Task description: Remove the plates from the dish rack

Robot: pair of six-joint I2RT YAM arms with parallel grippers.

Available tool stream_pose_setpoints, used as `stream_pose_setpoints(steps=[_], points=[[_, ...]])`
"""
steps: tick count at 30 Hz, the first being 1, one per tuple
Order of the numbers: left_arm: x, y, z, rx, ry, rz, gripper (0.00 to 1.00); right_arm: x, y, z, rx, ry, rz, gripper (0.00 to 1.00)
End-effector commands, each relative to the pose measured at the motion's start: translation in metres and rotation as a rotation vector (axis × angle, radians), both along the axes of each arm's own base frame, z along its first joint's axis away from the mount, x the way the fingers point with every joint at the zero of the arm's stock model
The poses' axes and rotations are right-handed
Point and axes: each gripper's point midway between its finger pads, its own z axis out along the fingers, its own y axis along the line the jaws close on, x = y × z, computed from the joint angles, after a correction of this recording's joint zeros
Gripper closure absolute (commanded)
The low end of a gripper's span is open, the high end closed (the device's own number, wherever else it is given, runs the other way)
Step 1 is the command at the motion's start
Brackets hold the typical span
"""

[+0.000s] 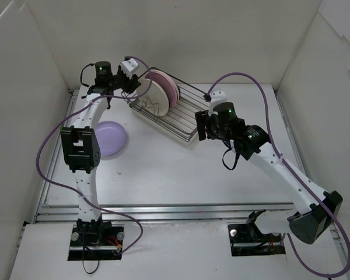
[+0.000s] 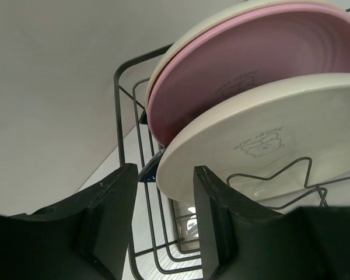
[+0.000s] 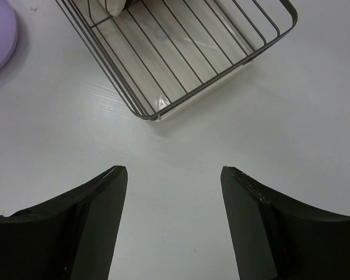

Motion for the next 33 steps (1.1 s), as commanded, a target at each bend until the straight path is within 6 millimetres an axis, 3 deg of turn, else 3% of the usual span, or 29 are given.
stream_pose_setpoints(steps=[1, 7, 9, 21, 25, 33], points=[[-0.004, -0.01, 0.085, -0.002, -0.263, -0.049, 0.58, 0.003, -0.005, 0.022, 0.028, -0.07, -0.032, 0.34], [0.021, -0.019, 0.078, 0.008, -0.323, 0.046, 0.57, 0.007, 0.005, 0.024, 0.011, -0.068, 0.018, 0.34], [0.024, -0.02, 0.079, 0.011, -0.336, 0.042, 0.61, 0.009, 0.006, 0.024, -0.003, -0.057, 0.025, 0.33], [0.012, -0.031, 0.058, 0.041, -0.313, -0.02, 0.66, 0.013, 0.008, 0.02, -0.024, -0.047, 0.035, 0.33], [0.017, -0.018, 0.08, 0.009, -0.357, 0.047, 0.61, 0.014, 0.009, 0.018, -0.031, -0.045, 0.043, 0.33], [0.019, 0.001, 0.144, -0.04, -0.501, 0.155, 0.52, 0.014, 0.014, 0.015, -0.037, -0.027, 0.067, 0.33]])
